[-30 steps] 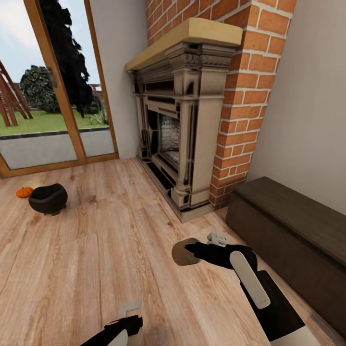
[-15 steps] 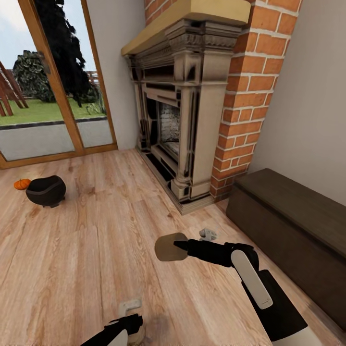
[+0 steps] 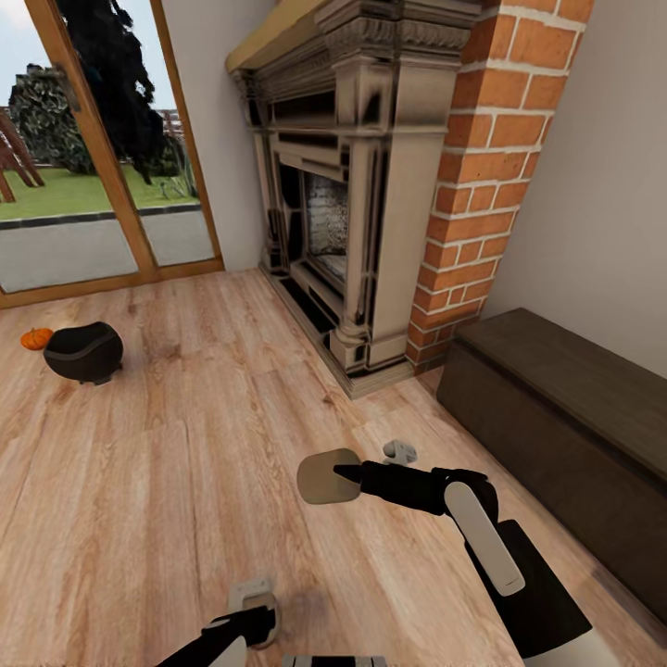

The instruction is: Place each of the two pumpkins and all three candles from the living room inside a cabinet in the living room (use any cabinet), then make sure every cabinet is closed, and position the cauldron so it is next to a table in the living room.

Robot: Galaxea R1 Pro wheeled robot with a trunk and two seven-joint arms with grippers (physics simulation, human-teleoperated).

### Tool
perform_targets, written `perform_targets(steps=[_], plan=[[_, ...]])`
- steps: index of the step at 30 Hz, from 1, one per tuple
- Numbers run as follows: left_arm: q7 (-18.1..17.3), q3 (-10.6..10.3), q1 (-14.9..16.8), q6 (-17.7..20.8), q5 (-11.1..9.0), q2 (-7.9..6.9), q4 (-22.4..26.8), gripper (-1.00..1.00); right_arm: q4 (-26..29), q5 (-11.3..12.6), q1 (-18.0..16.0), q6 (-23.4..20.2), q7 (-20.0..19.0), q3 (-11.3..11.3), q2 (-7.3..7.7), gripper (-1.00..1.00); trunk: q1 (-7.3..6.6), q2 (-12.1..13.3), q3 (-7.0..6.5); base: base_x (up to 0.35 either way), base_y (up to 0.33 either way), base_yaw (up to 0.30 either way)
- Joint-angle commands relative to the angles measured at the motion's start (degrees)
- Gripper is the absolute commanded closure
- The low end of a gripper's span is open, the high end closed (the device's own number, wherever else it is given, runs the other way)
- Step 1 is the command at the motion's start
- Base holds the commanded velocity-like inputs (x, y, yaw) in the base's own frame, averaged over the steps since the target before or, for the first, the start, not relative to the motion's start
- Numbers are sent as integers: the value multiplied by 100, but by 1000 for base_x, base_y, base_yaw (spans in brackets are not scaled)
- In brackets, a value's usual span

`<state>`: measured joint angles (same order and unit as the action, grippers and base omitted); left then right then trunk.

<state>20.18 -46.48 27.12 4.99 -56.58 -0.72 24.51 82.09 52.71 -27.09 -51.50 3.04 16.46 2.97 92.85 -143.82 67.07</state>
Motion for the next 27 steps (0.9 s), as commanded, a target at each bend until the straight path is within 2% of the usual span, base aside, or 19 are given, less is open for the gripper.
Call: perform_targets(steps=[1,9,14,23,27], plan=[[48,-62,4,20,-24,-8,18,-100,0,46,-5,-10,30,7,1,100,-2,-3,5,0,0,0],[48,-125,4,20,-20,0,18,-100,-13,46,-4,-9,30,15,-12,100,6,-7,72,0,0,0],[48,-184,4,20,-19,1,18,-100,-21,41,-4,-9,33,15,-18,100,19,-13,183,0,0,0],[48,-207,4,20,-11,1,18,-100,-34,38,-6,-9,38,15,-24,100,19,-13,183,1,0,0],[48,-365,4,20,-18,1,18,-100,-35,38,-4,-9,39,15,-24,100,19,-13,183,163,0,0]])
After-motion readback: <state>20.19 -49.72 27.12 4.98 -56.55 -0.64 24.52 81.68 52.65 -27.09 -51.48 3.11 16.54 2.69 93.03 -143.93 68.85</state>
